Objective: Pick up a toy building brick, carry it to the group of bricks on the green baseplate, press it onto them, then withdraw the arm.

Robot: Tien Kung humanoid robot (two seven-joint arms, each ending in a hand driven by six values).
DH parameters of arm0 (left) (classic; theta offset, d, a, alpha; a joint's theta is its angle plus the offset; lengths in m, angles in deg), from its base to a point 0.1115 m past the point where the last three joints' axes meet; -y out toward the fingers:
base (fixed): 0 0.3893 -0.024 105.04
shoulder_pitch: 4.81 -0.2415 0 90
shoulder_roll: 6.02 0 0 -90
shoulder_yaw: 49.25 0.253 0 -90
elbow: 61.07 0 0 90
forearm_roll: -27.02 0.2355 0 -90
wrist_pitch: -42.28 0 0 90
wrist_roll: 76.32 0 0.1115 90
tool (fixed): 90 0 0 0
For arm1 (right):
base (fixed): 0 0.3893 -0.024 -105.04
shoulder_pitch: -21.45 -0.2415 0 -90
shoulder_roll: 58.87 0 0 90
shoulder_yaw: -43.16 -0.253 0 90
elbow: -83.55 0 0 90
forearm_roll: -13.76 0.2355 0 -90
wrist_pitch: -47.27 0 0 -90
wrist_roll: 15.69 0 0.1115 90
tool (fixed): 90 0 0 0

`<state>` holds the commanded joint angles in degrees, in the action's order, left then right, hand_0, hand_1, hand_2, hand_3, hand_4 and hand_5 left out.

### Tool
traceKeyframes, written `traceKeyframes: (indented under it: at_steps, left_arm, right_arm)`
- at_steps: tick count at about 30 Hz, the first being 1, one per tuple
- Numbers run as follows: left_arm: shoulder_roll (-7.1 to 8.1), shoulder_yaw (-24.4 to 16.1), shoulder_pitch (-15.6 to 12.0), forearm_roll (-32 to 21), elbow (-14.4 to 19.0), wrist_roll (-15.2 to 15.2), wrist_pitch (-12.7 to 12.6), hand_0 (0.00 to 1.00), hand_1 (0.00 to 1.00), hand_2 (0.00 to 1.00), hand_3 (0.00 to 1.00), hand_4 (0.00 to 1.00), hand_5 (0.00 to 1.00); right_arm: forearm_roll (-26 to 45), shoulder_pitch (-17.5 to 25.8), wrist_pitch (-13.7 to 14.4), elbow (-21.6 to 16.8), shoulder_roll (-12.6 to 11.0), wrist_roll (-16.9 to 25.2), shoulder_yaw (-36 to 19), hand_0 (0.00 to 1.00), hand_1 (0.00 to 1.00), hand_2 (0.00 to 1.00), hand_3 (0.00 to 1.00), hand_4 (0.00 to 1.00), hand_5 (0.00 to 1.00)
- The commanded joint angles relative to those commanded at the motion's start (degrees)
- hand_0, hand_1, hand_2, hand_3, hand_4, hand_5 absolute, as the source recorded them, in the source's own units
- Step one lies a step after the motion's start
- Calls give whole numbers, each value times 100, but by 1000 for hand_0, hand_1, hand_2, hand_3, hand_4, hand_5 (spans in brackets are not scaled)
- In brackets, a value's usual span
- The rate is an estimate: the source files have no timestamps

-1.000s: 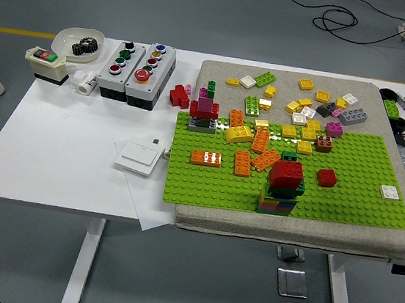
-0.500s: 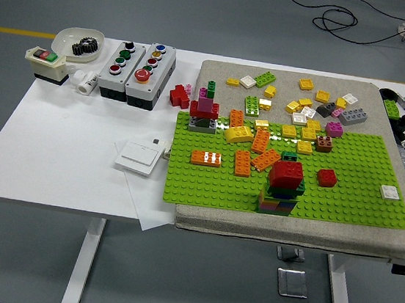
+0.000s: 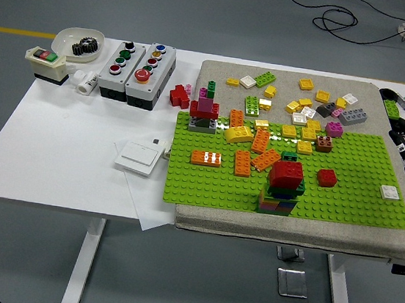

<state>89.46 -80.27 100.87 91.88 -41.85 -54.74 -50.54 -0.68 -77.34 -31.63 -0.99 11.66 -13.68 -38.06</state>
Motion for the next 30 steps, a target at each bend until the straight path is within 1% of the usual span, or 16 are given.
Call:
traceKeyframes:
  at_steps: [11, 12, 15, 20, 25, 30]
  left_arm:
    - [5, 7, 6, -12, -2, -3, -9, 667, 698, 713, 587, 672, 663]
    - [5, 6, 6, -12, -2, -3, -9, 667, 698, 712, 587, 671, 663]
    - [6, 9, 11, -12, -3, -6, -10, 667, 698, 712, 587, 671, 663]
    - [2, 13, 12, -16, -3, -9, -11, 667, 698, 713, 589, 671, 665]
    - [2, 11, 18, -15, -3, -9, -12, 668, 698, 712, 588, 671, 662]
    - [4, 17, 20, -24, -2, -10, -13, 668, 698, 712, 587, 672, 664]
  right_arm:
    - [181, -24, -71, 29, 8, -90, 55, 784, 737, 771, 777, 998, 808]
    - [186, -24, -72, 30, 8, -92, 57, 766, 727, 764, 773, 998, 810]
    - [231, -29, -83, 33, 3, -109, 66, 766, 727, 764, 773, 998, 810]
    - [269, -46, -60, 45, -10, -123, 86, 762, 706, 759, 771, 998, 813]
    - [313, -97, -46, 42, -77, -126, 167, 749, 693, 760, 769, 998, 814]
    - [328, -112, -49, 42, -63, -131, 185, 746, 684, 757, 761, 998, 813]
